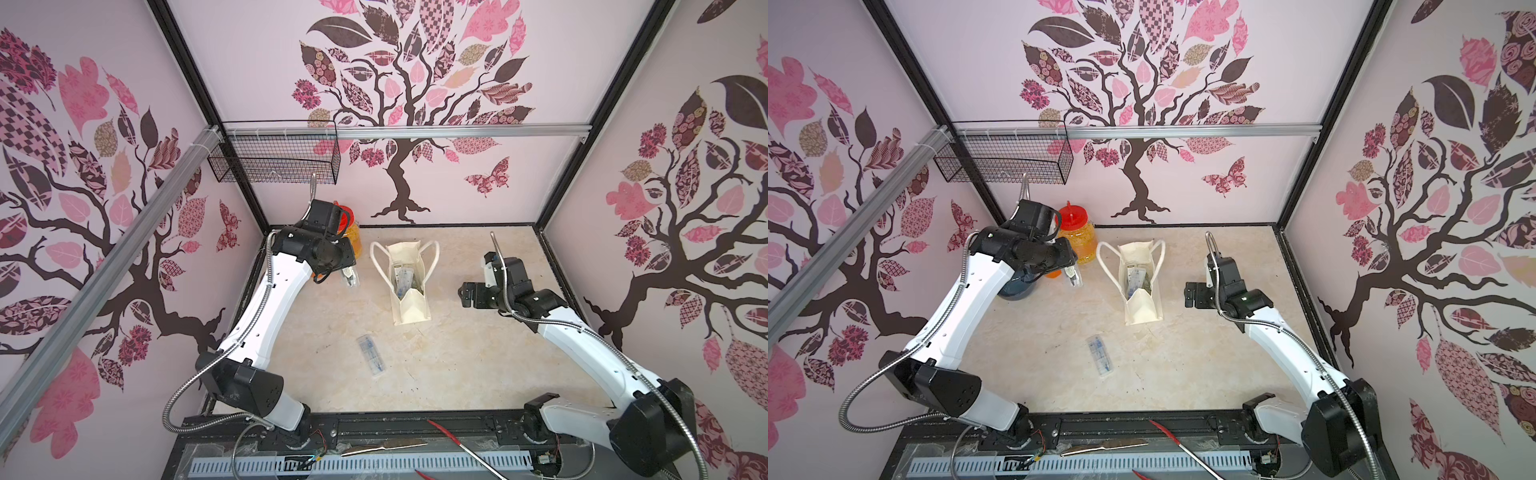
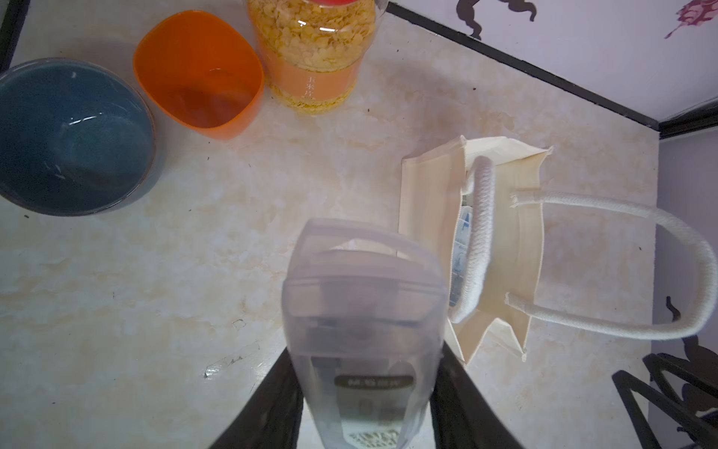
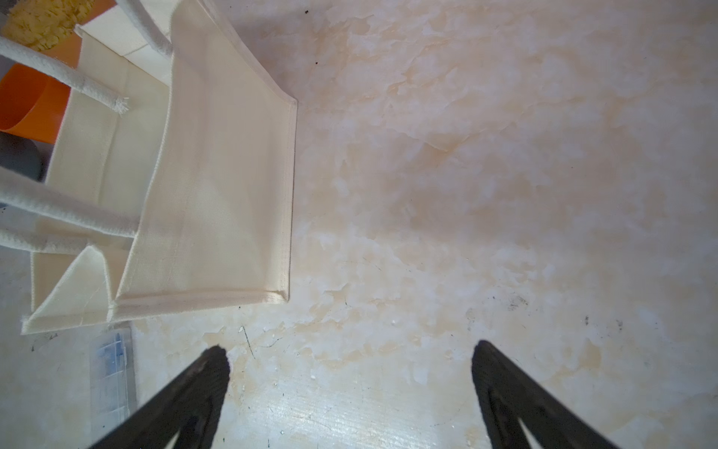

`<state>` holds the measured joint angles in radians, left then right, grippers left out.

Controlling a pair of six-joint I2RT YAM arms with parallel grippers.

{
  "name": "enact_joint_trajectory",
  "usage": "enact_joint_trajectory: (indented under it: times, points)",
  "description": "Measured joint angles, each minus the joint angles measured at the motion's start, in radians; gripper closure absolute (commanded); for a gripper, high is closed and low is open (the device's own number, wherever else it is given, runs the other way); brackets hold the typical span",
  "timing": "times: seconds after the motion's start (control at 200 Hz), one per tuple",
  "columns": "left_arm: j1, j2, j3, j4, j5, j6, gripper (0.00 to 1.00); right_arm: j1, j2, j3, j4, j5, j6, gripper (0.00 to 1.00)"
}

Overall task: Put the compass set into the canvas bag
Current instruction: Pick up the compass set at the center of the board, then place the compass set in the canvas bag.

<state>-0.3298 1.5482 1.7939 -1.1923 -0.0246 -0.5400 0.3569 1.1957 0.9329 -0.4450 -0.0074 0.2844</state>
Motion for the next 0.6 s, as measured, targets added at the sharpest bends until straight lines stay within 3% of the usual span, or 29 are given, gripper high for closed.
enact_joint_trajectory:
  times: [0.385, 0.6]
  points:
    - [-0.074, 0.090, 0.197, -0.005, 0.056, 0.001, 0.52, 0.000, 0.000, 0.016, -0.002, 0.000, 0.000, 0.00]
    - [-0.163, 0.195, 0.318, 0.025, 0.078, -0.002, 0.52, 0.000, 0.000, 0.016, -0.003, 0.000, 0.000, 0.00]
